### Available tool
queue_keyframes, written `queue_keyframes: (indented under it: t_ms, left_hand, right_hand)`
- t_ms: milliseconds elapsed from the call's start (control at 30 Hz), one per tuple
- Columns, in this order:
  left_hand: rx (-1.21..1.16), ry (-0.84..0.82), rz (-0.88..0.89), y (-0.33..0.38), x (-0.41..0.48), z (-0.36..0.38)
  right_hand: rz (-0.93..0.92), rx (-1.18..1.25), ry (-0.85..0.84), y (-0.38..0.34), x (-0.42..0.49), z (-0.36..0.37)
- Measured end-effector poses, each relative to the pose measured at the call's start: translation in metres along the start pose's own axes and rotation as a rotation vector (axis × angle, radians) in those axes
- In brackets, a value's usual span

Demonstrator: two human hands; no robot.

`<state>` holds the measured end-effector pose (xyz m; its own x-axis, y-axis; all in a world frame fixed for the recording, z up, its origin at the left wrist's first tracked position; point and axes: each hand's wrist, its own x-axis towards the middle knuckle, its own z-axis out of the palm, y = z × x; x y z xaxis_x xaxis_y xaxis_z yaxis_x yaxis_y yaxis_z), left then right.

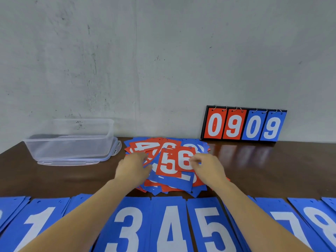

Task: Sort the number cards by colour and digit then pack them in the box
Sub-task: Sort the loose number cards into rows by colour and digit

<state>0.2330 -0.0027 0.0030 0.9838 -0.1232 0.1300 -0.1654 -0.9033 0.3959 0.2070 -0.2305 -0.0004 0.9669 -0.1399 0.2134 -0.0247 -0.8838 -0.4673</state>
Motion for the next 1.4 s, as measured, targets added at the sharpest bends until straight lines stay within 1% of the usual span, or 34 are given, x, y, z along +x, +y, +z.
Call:
queue_keyframes:
  t_ms: [33, 67, 100, 167, 267, 333, 433, 500, 667, 733, 900, 1000, 1100, 1233, 1400]
  left_hand:
    - [-0.030, -0.023, -0.005, 0.010, 0.002, 0.005]
    - [-0.043, -0.054, -0.025, 0.021, 0.004, 0.010]
    - [-0.032, -0.079, -0.055, 0.032, 0.005, 0.015]
    - [0.063, -0.103, -0.126, 0.048, 0.009, 0.025]
    - [0.164, -0.099, -0.210, 0.054, 0.018, 0.037]
    - [0.151, -0.106, -0.236, 0.050, 0.027, 0.040]
    - [0.110, -0.117, -0.262, 0.043, 0.039, 0.042]
    - [0.081, -0.119, -0.283, 0.041, 0.042, 0.042]
    - [-0.027, -0.161, -0.313, 0.037, 0.049, 0.034]
    - [-0.082, -0.138, -0.309, 0.035, 0.049, 0.032]
    - [-0.233, 0.068, -0.302, 0.017, 0.041, 0.024]
    - [-0.325, 0.171, -0.282, 0.009, 0.034, 0.012]
    - [-0.411, 0.234, -0.293, 0.004, 0.027, -0.001]
    - [-0.521, 0.244, -0.319, 0.003, 0.010, -0.019]
    - [-0.577, 0.228, -0.282, 0.008, -0.019, -0.034]
  right_hand:
    - [0.066, 0.003, 0.077, 0.000, 0.003, 0.000]
    - [0.145, 0.010, 0.089, -0.002, 0.007, 0.002]
    - [0.225, 0.015, 0.049, -0.004, 0.012, 0.006]
    - [0.338, -0.033, -0.043, -0.011, 0.020, 0.019]
    - [0.389, -0.163, -0.029, -0.016, 0.027, 0.032]
    - [0.415, -0.128, -0.012, -0.012, 0.034, 0.032]
    - [0.473, -0.037, -0.068, -0.005, 0.044, 0.025]
    - [0.502, 0.006, -0.073, -0.002, 0.047, 0.022]
    - [0.517, 0.193, -0.007, 0.012, 0.050, 0.022]
    - [0.512, 0.241, 0.026, 0.016, 0.049, 0.020]
    - [0.466, 0.274, 0.062, 0.019, 0.044, 0.016]
    - [0.462, 0.398, 0.068, 0.017, 0.041, 0.008]
    - [0.422, 0.509, 0.088, 0.015, 0.038, -0.002]
    - [0.370, 0.605, 0.103, 0.009, 0.033, -0.016]
    - [0.308, 0.639, 0.100, -0.001, 0.023, -0.031]
